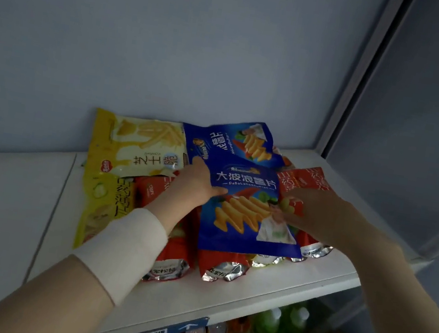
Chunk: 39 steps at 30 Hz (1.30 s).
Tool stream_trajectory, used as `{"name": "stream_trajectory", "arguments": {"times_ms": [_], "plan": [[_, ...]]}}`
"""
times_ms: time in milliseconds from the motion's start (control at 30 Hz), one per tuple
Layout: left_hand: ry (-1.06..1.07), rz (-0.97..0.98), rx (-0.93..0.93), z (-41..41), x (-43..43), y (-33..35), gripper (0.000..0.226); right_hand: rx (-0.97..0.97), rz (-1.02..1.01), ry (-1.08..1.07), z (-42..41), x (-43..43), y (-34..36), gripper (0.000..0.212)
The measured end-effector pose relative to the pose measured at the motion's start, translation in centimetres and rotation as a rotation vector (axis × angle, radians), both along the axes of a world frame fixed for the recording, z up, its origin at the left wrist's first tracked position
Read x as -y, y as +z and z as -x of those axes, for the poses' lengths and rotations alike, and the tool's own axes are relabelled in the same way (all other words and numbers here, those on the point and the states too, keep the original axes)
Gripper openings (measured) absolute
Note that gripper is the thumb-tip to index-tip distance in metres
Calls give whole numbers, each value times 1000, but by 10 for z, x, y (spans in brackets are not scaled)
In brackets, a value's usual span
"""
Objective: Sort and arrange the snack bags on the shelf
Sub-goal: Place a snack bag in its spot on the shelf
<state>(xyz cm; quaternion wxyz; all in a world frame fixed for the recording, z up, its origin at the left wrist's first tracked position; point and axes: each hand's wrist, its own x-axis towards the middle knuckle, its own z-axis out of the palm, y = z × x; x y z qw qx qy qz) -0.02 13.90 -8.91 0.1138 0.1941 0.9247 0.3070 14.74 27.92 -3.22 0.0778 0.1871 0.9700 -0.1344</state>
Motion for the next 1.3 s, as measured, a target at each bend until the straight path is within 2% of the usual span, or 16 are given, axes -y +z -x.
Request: {"name": "stream_trajectory", "arguments": {"times_ms": [133,200,267,333,367,467,533,600,667,733,833,900,1000,1100,1200,1300], "plan": [[77,-314,61,-9,0,1,24,-119,56,-21,-6,-24,-10,45],[137,-576,151,-18,1,10,12,-195,91,-15,-6,-33,-16,44],[181,-782,222,-24,3,20,13,-279,180,-3,-2,-38,-21,50],[183,-867,241,-27,6,30,16,-356,374,6,1,-37,-21,59],[171,-896,234,-30,7,36,18,-399,511,17,3,-34,-21,54],[118,-1012,208,-35,12,53,21,-479,855,73,4,-15,-13,16],[102,-1098,187,-40,15,61,19,-517,950,120,4,-3,-12,12],[118,-1114,75,-45,17,65,15,-589,1017,105,4,5,-10,17],[140,-1004,-163,-50,20,64,39,-701,966,50,7,8,-5,19],[101,-882,-309,-62,18,66,59,-821,652,14,10,12,-2,20],[-79,-933,-107,-82,3,72,85,-948,98,39,12,26,-5,31],[-20,-1003,-14,-85,-7,79,90,-975,-46,140,9,37,-9,34],[200,-1105,-36,-76,-9,88,70,-819,65,338,3,42,-9,58],[285,-1141,85,-66,0,89,36,-640,295,413,-9,34,4,65],[231,-1190,276,-63,17,89,3,-743,446,234,-15,17,13,67],[138,-1198,352,-61,33,91,7,-760,660,34,-15,2,14,71]]}}
